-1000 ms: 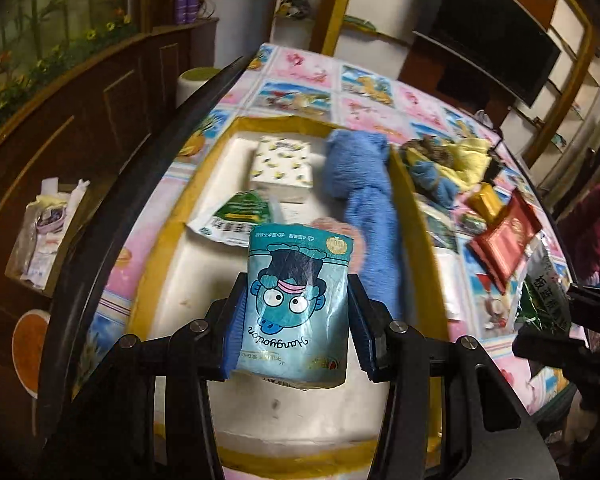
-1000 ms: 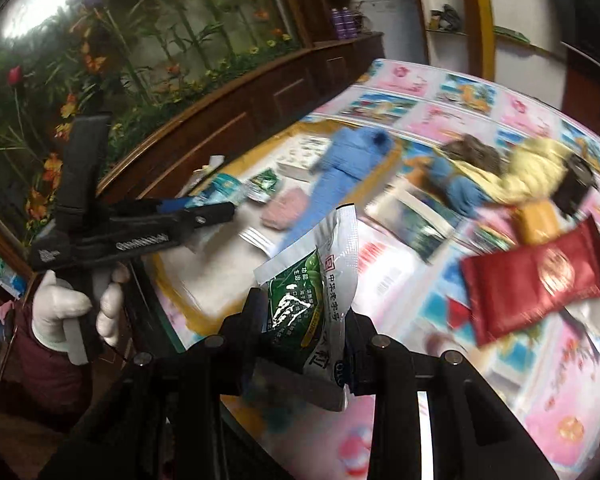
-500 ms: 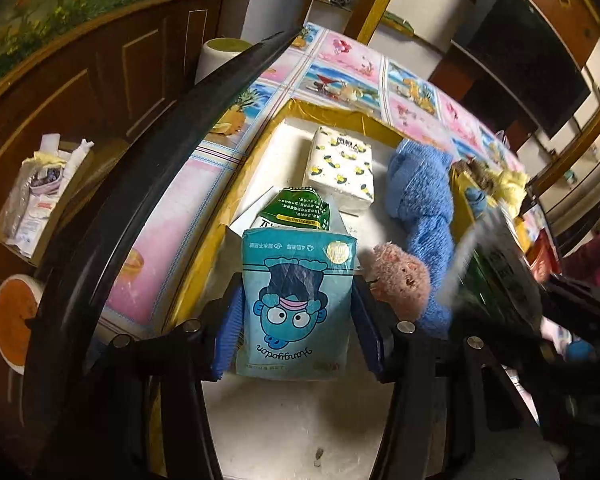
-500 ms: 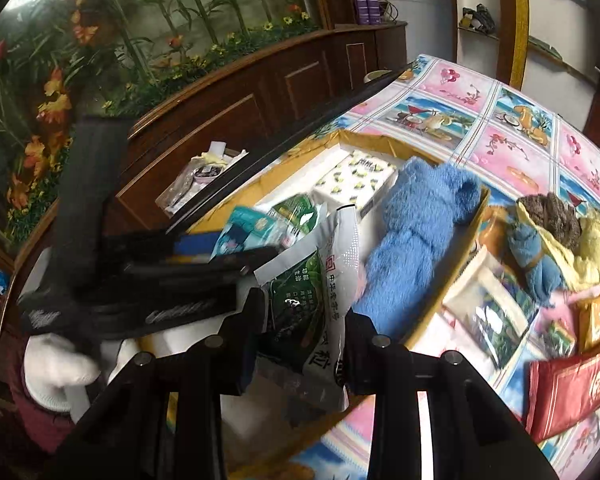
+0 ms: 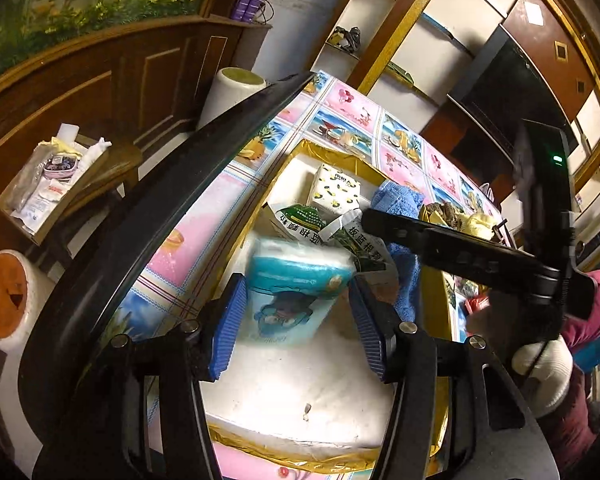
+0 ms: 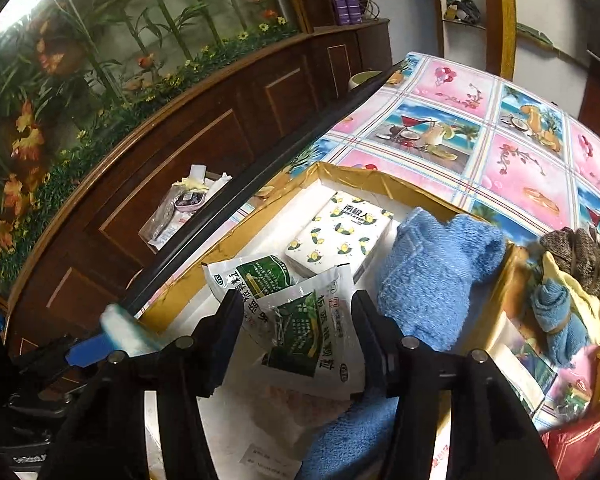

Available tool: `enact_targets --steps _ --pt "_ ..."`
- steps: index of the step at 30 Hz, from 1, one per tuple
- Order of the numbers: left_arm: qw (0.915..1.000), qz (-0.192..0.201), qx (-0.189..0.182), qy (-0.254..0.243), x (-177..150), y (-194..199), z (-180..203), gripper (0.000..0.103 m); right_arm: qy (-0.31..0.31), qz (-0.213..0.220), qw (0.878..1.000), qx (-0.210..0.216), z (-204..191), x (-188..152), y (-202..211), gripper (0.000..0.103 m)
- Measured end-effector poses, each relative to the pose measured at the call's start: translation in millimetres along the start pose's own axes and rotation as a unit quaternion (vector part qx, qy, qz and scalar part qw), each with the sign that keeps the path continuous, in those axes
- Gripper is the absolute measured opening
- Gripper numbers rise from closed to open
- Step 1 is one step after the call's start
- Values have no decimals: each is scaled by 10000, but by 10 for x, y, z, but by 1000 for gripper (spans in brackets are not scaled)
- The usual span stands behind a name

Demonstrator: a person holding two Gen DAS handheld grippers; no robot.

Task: Organize soft objects
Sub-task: 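Lower and release the snack bag with the left gripper while the right gripper releases the sachet in the box, then grasp the red foil packet with the right gripper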

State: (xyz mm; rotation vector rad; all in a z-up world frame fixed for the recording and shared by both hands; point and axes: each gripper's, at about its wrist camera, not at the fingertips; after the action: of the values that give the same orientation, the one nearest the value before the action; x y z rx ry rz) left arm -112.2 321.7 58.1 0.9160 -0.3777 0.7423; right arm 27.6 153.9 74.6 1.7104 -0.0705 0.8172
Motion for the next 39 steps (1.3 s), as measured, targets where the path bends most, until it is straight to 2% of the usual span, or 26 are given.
enact_targets --steps 3,7,9,12,13,14,16,19,22,27,31,34,37,39 --pt "9999 61 -133 30 -19 29 36 53 -176 189 9996 67 126 -63 225 56" --pt "9999 64 -124 -40 -57 26 96 53 -348 546 9978 -144 421 -264 608 56" --pt "9998 79 -168 -44 -80 45 121 53 -477 830 9942 -481 630 -412 828 56" --pt "9993 173 -317 -90 -126 107 195 53 -759 1270 9822 -1159 1011 -653 1148 57" --pt "9990 202 -385 -108 -143 124 224 53 -913 1343 9781 -1302 1184 -737 1225 64" --pt "9986 238 -459 -136 -158 142 261 53 -1119 1331 9747 -1408 1378 -820 1277 69" --pt "9978 310 -536 -220 -179 162 343 53 -1608 1125 9677 -1582 1770 -955 1330 69" --pt "9970 513 -466 -354 -199 176 485 53 -2297 841 9559 -1627 2266 -1176 1390 69" --pt "9955 624 -519 -493 -218 182 632 53 -2540 581 9507 -1683 2447 -1316 1369 69" --pt "9938 405 -683 -774 -278 109 890 53 -2466 580 9519 -1722 2448 -1255 1239 69" --pt "9918 167 -663 -1076 -364 13 1119 53 -2100 639 9587 -1808 2475 -1063 1101 69" --pt "9900 31 -660 -1245 -438 -46 1277 53 -1770 568 9608 -2059 2475 -828 908 69" --pt "9885 -32 -664 -1361 -491 -58 1381 53 -1676 248 9609 -2192 2587 -661 666 69" --pt "9875 -61 -658 -1431 -511 -61 1422 53 -1656 -143 9693 -1814 2640 -654 524 69"
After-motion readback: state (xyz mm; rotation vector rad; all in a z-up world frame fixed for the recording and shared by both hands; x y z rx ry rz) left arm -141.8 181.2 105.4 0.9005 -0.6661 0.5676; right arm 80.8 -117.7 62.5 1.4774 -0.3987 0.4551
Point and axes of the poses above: each gripper's, at about its wrist camera, not at the fingertips, and y roughly against the way its jaws point, z to its right, x to its top, and after that the axes turned 14 degrees about -x, right-handed
